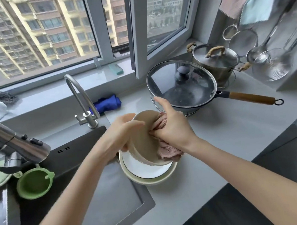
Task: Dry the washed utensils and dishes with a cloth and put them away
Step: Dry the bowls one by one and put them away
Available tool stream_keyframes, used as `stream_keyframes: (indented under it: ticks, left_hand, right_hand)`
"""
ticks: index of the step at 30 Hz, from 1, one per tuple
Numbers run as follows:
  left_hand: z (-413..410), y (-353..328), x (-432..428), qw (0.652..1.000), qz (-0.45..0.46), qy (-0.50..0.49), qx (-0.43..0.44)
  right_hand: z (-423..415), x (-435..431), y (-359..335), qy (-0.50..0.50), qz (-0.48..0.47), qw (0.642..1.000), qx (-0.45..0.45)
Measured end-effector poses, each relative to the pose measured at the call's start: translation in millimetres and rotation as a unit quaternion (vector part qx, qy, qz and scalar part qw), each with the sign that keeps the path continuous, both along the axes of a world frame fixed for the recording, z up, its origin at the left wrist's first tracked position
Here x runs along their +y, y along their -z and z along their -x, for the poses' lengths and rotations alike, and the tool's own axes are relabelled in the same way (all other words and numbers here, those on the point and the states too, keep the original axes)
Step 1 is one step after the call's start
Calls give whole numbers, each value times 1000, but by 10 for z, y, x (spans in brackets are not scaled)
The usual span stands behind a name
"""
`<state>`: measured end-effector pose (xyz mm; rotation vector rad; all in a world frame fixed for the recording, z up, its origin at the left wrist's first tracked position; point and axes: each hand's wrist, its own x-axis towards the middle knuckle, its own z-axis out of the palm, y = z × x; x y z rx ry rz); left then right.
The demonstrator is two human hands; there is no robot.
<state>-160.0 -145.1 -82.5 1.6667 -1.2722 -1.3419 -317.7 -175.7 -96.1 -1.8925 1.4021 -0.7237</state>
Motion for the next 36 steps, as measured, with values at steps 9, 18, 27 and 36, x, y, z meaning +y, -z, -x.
stream_keyframes:
  ticks: [9, 18, 27, 36]
  left_hand:
    - [1006, 162, 321, 985, 91, -145, 3]
    - [2232, 182, 617, 990, 143, 4, -9]
    - [3514, 137, 1107, 997, 18, 67, -16]
    - [4149, 484, 2430, 994, 44, 4, 98]
  right_hand:
    - [641, 327, 185, 280, -47, 946, -154]
    - [2089, 759, 100, 210, 86, 973, 51]
    - [3291, 1222, 289, 305, 59, 948, -67]
    - [3798, 2478, 658, 343, 53, 935, -73]
